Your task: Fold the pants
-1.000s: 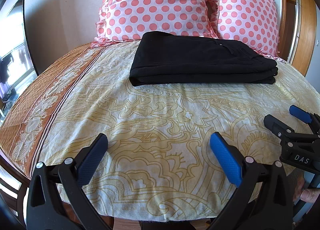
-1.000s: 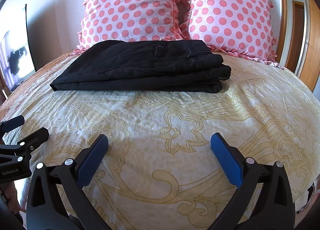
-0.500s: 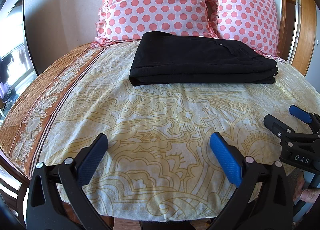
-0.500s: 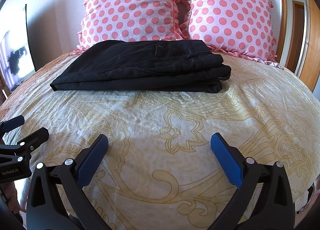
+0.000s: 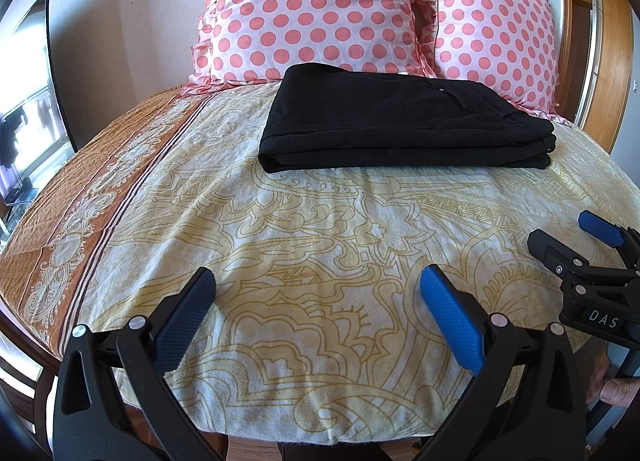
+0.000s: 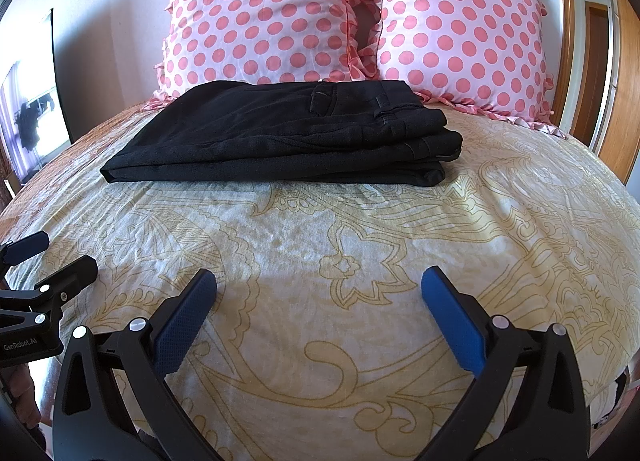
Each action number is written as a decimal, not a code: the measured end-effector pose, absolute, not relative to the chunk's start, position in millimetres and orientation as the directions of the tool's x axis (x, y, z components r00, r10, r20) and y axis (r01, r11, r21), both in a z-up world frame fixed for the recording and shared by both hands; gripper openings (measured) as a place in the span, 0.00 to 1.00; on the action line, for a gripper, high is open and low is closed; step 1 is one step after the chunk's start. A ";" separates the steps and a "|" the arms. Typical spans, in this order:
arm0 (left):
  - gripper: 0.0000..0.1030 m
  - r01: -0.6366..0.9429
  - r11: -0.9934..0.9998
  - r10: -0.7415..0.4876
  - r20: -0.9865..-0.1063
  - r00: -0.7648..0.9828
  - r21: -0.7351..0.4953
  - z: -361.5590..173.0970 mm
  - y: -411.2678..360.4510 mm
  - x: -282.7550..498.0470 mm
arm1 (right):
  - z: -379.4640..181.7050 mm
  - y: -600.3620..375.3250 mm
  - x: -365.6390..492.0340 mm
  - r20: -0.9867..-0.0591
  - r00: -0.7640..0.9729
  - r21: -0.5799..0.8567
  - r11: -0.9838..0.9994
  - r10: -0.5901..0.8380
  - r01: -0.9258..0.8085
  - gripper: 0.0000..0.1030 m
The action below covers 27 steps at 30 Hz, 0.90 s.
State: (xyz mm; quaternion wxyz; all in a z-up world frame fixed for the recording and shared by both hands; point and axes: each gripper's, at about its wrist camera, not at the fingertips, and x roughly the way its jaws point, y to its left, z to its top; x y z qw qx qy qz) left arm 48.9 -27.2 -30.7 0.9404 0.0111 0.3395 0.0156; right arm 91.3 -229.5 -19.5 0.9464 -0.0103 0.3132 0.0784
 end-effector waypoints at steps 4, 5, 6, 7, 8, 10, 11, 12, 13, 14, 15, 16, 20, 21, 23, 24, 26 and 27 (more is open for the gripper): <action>0.98 -0.022 0.999 0.037 -0.638 0.769 0.032 -30.7 -27.2 48.9 | -19.4 -229.4 91.3 -0.594 0.792 0.030 0.987 0.142 -0.155 0.99; 0.98 -0.022 0.999 0.037 -0.639 0.769 0.032 -30.8 -27.2 48.8 | -19.5 -229.4 91.2 -0.594 0.792 0.030 0.987 0.142 -0.155 0.99; 0.98 -0.022 0.999 0.037 -0.638 0.769 0.032 -30.8 -27.3 48.8 | -19.6 -229.5 91.2 -0.594 0.792 0.030 0.987 0.142 -0.155 0.99; 0.98 -0.022 0.999 0.037 -0.638 0.769 0.031 -30.7 -27.3 48.8 | -19.7 -229.6 91.2 -0.594 0.792 0.030 0.987 0.142 -0.155 0.99; 0.98 -0.022 0.999 0.037 -0.638 0.769 0.031 -30.9 -27.3 48.7 | -19.5 -229.4 91.2 -0.594 0.792 0.030 0.987 0.142 -0.155 0.99; 0.98 -0.022 0.999 0.037 -0.638 0.769 0.031 -30.8 -27.2 48.7 | -19.7 -229.5 91.1 -0.594 0.792 0.030 0.987 0.142 -0.155 0.99; 0.98 -0.022 0.999 0.037 -0.638 0.769 0.031 -30.7 -27.2 48.8 | -19.5 -229.3 91.2 -0.594 0.792 0.030 0.987 0.142 -0.155 0.99; 0.98 -0.022 0.999 0.037 -0.638 0.769 0.031 -30.8 -27.2 48.7 | -19.8 -229.6 91.1 -0.594 0.792 0.030 0.987 0.142 -0.155 0.99; 0.98 -0.022 0.999 0.037 -0.638 0.769 0.031 -30.8 -27.2 48.7 | -19.5 -229.4 91.2 -0.594 0.792 0.030 0.987 0.142 -0.155 0.99; 0.98 -0.022 0.999 0.037 -0.638 0.769 0.031 -30.7 -27.2 48.7 | -19.5 -229.4 91.2 -0.594 0.792 0.030 0.987 0.142 -0.155 0.99; 0.98 -0.022 0.999 0.037 -0.638 0.769 0.031 -30.7 -27.2 48.7 | -19.7 -229.5 91.1 -0.594 0.792 0.030 0.988 0.142 -0.155 0.99; 0.98 -0.022 0.999 0.037 -0.638 0.769 0.032 -30.8 -27.1 48.7 | -19.9 -229.6 91.0 -0.594 0.792 0.030 0.987 0.142 -0.155 0.99; 0.98 -0.022 0.999 0.037 -0.639 0.768 0.031 -31.0 -27.1 48.9 | -19.7 -229.5 91.1 -0.594 0.792 0.030 0.987 0.142 -0.155 0.99; 0.98 -0.022 0.999 0.037 -0.639 0.768 0.031 -31.0 -27.0 48.9 | -20.0 -229.7 90.9 -0.594 0.792 0.029 0.987 0.142 -0.155 0.99; 0.98 -0.023 0.999 0.038 -0.640 0.767 0.032 -31.1 -27.0 49.1 | -19.7 -229.4 91.1 -0.595 0.791 0.029 0.987 0.142 -0.155 0.99; 0.98 -0.023 0.999 0.038 -0.641 0.767 0.032 -30.5 -27.5 49.0 | -19.8 -229.4 91.1 -0.595 0.791 0.029 0.987 0.142 -0.155 0.99; 0.98 -0.023 0.999 0.037 -0.646 0.762 0.031 -29.7 -27.3 49.7 | -20.1 -229.5 90.9 -0.594 0.792 0.029 0.988 0.142 -0.155 0.99; 0.98 -0.022 0.999 0.037 -0.649 0.760 0.030 -29.1 -27.2 50.3 | -19.6 -229.2 91.1 -0.594 0.792 0.029 0.988 0.141 -0.155 0.99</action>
